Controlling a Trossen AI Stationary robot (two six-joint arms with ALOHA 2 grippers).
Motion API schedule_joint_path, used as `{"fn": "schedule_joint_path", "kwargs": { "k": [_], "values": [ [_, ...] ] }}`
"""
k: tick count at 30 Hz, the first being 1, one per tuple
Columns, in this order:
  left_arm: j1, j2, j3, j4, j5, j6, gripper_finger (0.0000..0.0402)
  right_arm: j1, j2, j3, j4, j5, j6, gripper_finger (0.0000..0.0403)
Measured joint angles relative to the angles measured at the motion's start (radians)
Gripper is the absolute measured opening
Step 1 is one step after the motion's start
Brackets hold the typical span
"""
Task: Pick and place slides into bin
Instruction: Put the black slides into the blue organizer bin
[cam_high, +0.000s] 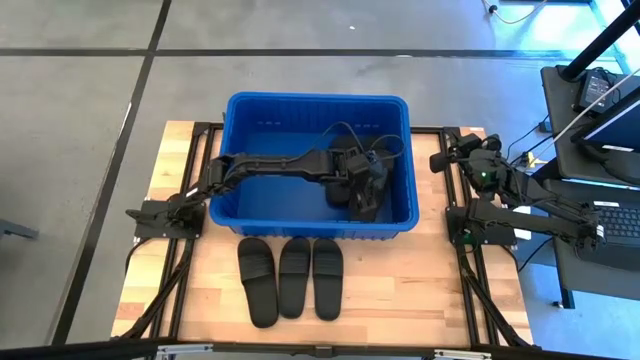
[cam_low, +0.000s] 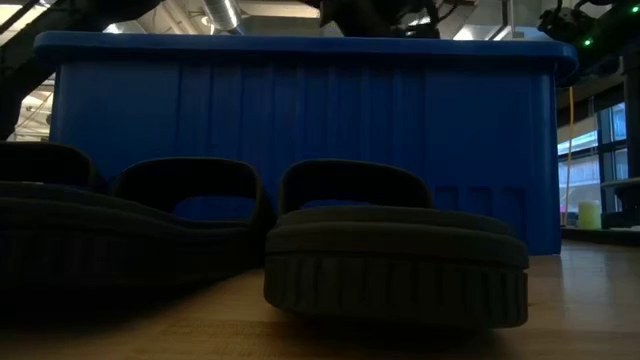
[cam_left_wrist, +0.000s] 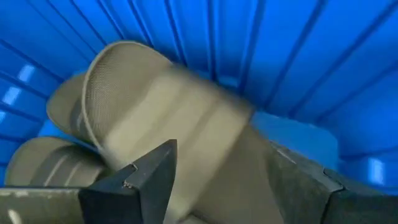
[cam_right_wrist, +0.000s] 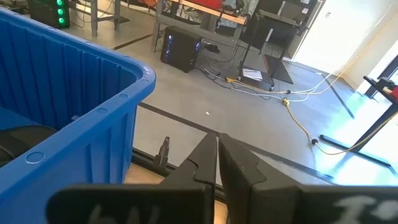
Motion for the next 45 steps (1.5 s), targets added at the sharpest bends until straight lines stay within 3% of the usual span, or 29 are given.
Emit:
{"fn": "schedule_joint_path", "kwargs": {
  "k": [8, 10, 13, 18, 20, 27, 32, 45],
  "values": [
    [0.022, -0.002, 0.111, -0.152, 0.041, 0.131, 0.0234, 0.000, 0.000, 0.000, 0.000, 0.000, 0.006, 0.0021],
    [0.040, -0.008, 0.142, -0.193, 0.090, 0.163, 0.0233, 0.000, 0.000, 0.000, 0.000, 0.000, 0.022, 0.0021],
    [0.082, -0.006, 0.177, -0.268, 0.297, 0.229, 0.0232, 0.000, 0.000, 0.000, 0.000, 0.000, 0.050, 0.0021],
    [0.176, -0.006, 0.191, -0.264, 0.801, 0.296, 0.0234, 0.000, 0.000, 0.000, 0.000, 0.000, 0.080, 0.0021],
    [0.218, -0.006, 0.191, -0.232, 0.908, 0.306, 0.0234, 0.000, 0.000, 0.000, 0.000, 0.000, 0.081, 0.0021],
    [0.327, -0.004, 0.178, -0.077, 0.838, 0.308, 0.0232, 0.000, 0.000, 0.000, 0.000, 0.000, 0.082, 0.0021],
    [0.361, 0.032, 0.178, 0.005, 0.869, 0.297, 0.0234, 0.000, -0.001, 0.000, 0.001, 0.002, 0.105, 0.0021],
    [0.369, 0.214, 0.177, 0.011, 0.922, 0.296, 0.0233, 0.000, -0.001, 0.000, 0.001, 0.003, 0.159, 0.0021]
  ]
}}
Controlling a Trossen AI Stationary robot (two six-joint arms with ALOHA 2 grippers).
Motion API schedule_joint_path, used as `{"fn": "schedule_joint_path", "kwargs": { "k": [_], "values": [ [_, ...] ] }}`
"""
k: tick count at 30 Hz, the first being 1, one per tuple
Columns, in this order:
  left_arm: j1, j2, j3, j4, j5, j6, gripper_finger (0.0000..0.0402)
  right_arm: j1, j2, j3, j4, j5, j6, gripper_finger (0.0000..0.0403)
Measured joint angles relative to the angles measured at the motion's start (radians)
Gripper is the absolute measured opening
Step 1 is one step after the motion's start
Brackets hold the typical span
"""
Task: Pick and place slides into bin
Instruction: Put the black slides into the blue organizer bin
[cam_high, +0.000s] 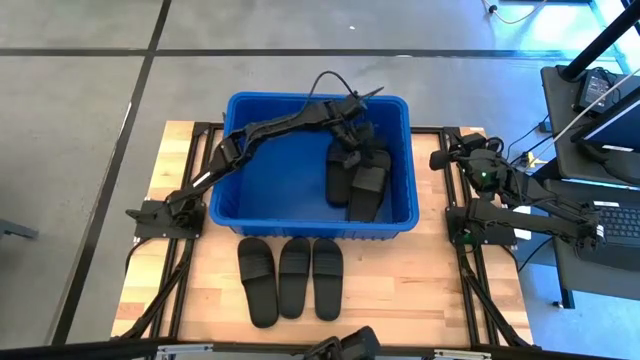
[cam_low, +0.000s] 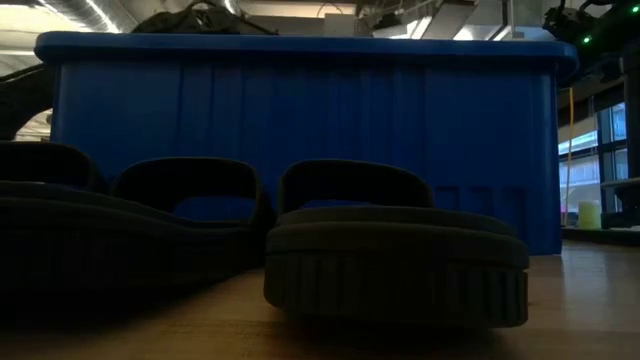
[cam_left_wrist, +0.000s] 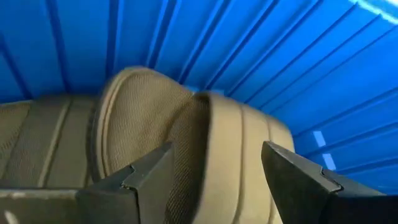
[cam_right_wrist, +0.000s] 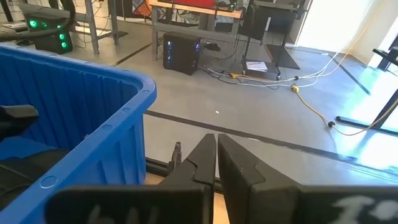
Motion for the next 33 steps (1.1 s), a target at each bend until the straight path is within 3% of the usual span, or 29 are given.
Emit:
{"fn": "schedule_joint_path", "kwargs": {
  "k": [9, 19, 26, 33],
  "values": [
    [-0.007, 0.003, 0.000, -0.019, 0.051, 0.001, 0.0230, 0.000, 0.000, 0.000, 0.000, 0.000, -0.002, 0.0021],
    [-0.042, 0.036, 0.001, -0.041, -0.015, 0.028, 0.0230, 0.000, 0.000, 0.000, -0.002, 0.000, -0.008, 0.0021],
    [-0.034, 0.036, 0.001, -0.049, 0.020, -0.006, 0.0230, 0.000, 0.000, 0.000, -0.021, 0.000, -0.008, 0.0021],
    [-0.057, 0.033, 0.001, -0.040, -0.166, -0.008, 0.0230, 0.000, 0.000, 0.000, -0.031, 0.000, -0.010, 0.0021]
  ]
}}
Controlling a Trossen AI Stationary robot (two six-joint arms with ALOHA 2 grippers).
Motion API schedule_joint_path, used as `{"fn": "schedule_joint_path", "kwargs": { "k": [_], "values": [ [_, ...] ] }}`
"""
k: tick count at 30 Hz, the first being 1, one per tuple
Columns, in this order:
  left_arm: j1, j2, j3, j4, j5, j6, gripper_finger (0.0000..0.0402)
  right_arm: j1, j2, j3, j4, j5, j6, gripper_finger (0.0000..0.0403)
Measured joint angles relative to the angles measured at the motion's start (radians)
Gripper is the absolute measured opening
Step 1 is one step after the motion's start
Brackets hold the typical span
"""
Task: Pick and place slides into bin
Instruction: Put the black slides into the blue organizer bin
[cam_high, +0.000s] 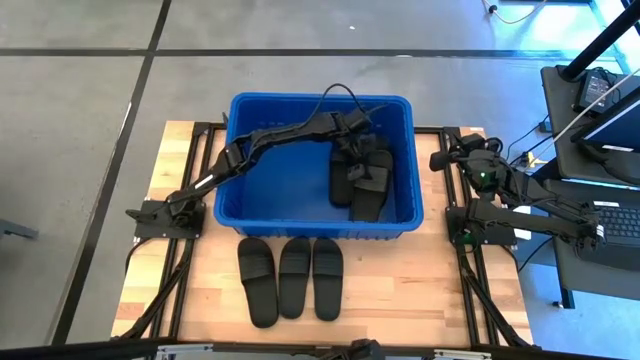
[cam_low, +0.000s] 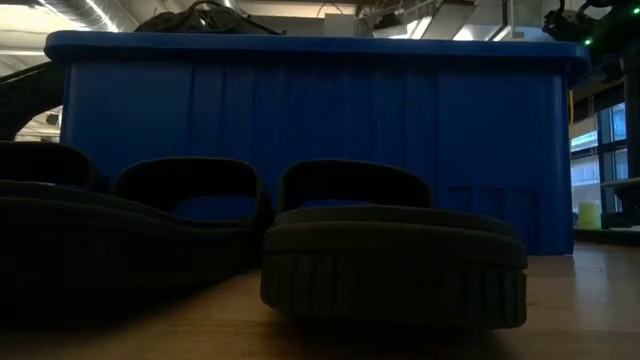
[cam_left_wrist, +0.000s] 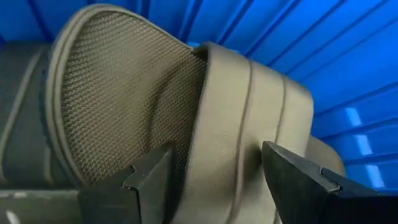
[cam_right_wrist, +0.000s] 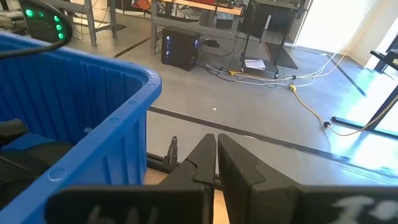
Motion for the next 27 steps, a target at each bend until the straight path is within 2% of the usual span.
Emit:
{"fn": "schedule_joint_path", "kwargs": {
  "k": [6, 15, 20, 27],
  "values": [
    [-0.012, 0.000, 0.000, 0.004, -0.015, -0.093, 0.0230, 0.000, 0.000, 0.000, -0.033, 0.000, 0.002, 0.0021],
    [-0.025, -0.001, 0.001, -0.004, -0.025, -0.103, 0.0221, 0.000, 0.000, 0.000, -0.034, 0.000, 0.000, 0.0021],
    [-0.023, -0.001, 0.001, -0.003, -0.009, -0.127, 0.0167, 0.000, 0.000, 0.000, -0.039, 0.000, -0.001, 0.0021],
    [-0.015, -0.001, 0.001, -0.009, 0.099, -0.157, 0.0050, 0.000, 0.000, 0.000, -0.051, 0.000, -0.026, 0.0021]
  ]
}}
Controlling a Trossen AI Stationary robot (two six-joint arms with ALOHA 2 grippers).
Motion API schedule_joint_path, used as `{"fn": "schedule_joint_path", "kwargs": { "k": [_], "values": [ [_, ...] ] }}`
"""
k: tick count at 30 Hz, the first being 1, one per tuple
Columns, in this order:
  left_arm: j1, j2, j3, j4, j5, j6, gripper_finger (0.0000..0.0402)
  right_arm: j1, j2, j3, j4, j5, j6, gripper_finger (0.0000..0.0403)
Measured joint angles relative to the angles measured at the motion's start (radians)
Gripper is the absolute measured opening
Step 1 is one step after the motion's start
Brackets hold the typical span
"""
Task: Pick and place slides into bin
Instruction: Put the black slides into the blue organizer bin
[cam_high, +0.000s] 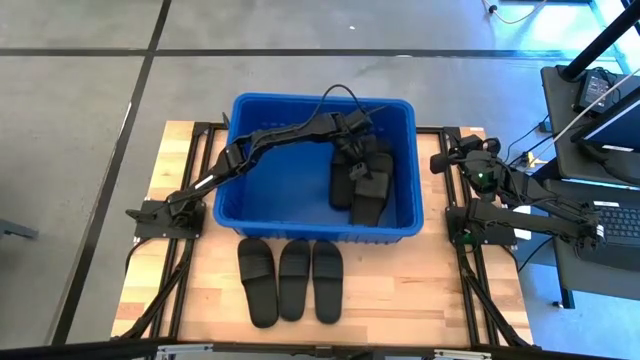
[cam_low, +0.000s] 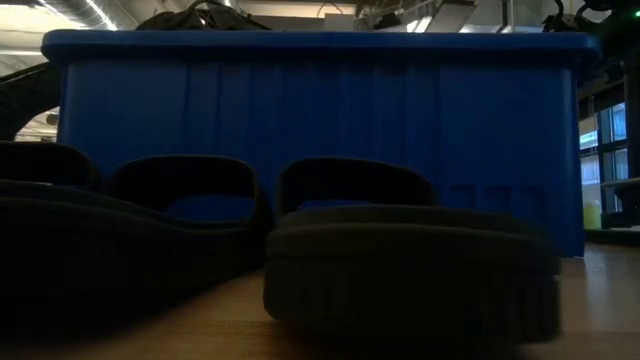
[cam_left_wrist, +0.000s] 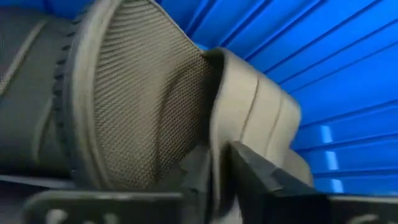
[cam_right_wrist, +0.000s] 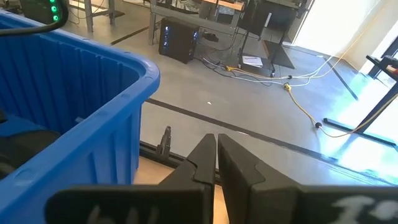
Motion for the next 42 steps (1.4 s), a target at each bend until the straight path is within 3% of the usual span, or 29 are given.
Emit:
{"fn": "schedule_joint_path", "kwargs": {
  "k": [3, 14, 22, 27, 33, 38, 42],
  "values": [
    [0.010, 0.000, 0.000, -0.002, 0.063, -0.011, 0.0012, 0.000, 0.000, 0.000, 0.000, 0.000, 0.001, 0.0021],
    [0.045, -0.008, 0.036, -0.024, 0.173, -0.081, 0.0007, 0.000, 0.000, 0.000, 0.000, 0.000, -0.001, 0.0021],
    [0.078, -0.084, 0.038, -0.045, 0.251, -0.078, 0.0006, 0.000, 0.000, 0.000, 0.000, 0.000, -0.001, 0.0021],
    [0.101, -0.119, 0.038, -0.193, 0.292, 0.008, 0.0006, 0.000, 0.000, 0.000, 0.000, 0.000, -0.001, 0.0021],
    [0.115, -0.138, 0.038, -0.368, 0.263, 0.105, 0.0006, 0.000, 0.000, 0.000, 0.000, 0.000, -0.001, 0.0021],
    [0.114, -0.138, 0.038, -0.436, 0.407, 0.092, 0.0005, 0.000, 0.000, 0.000, 0.000, 0.000, -0.001, 0.0021],
    [0.109, -0.138, 0.038, -0.510, 0.368, 0.138, 0.0005, 0.000, 0.000, 0.000, 0.000, 0.000, -0.001, 0.0021]
  ]
}}
